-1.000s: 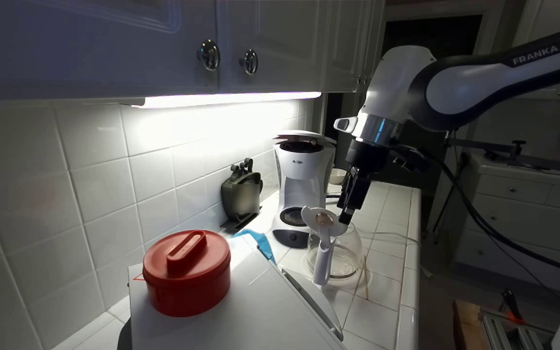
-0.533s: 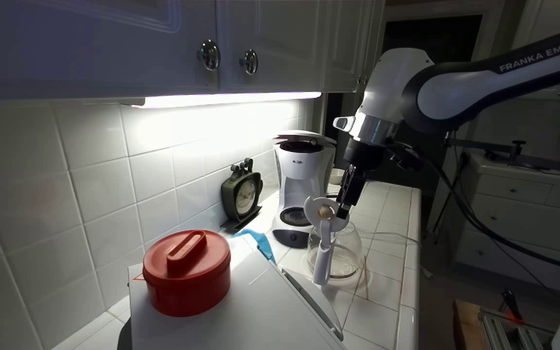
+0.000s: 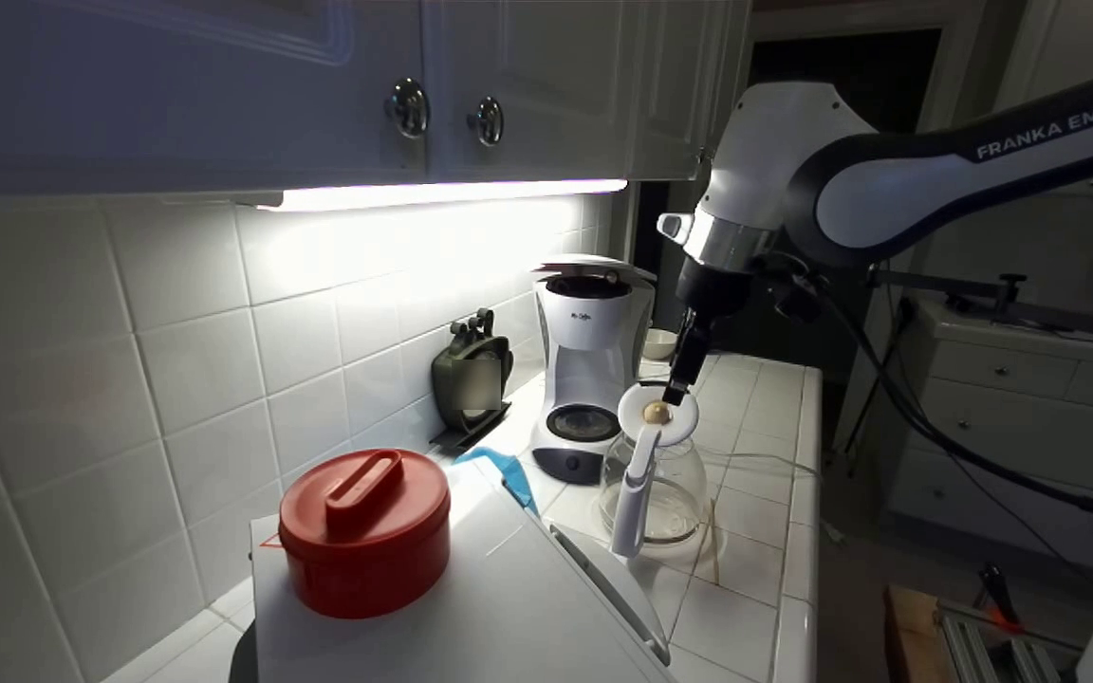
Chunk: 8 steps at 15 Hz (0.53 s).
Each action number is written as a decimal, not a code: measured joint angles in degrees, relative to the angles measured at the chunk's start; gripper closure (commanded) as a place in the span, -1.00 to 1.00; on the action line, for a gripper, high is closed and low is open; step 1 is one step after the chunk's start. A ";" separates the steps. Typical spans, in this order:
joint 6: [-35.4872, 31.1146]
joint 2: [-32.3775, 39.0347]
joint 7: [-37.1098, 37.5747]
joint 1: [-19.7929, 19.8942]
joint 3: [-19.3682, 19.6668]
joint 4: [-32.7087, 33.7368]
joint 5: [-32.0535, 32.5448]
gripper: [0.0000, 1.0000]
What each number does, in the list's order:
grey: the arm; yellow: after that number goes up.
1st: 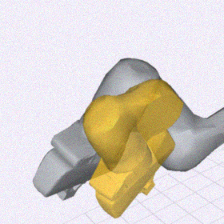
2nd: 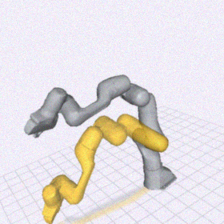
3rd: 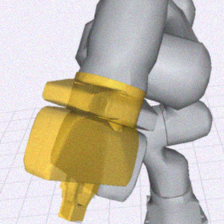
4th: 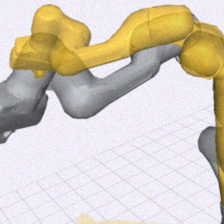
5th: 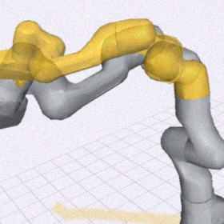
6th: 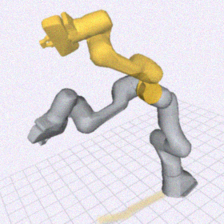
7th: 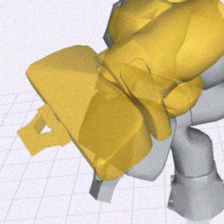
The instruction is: Close the lid of the coffee pot
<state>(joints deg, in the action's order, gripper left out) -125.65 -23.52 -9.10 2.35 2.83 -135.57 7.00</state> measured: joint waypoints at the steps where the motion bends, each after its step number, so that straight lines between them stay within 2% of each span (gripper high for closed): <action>1: 0.61 0.00 0.71 0.26 -0.15 0.17 0.77 -1.00; 8: 5.22 0.01 5.19 0.71 -0.74 1.37 1.76 -1.00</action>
<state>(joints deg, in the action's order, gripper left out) -120.42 -23.51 -3.91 3.06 2.10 -134.20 8.76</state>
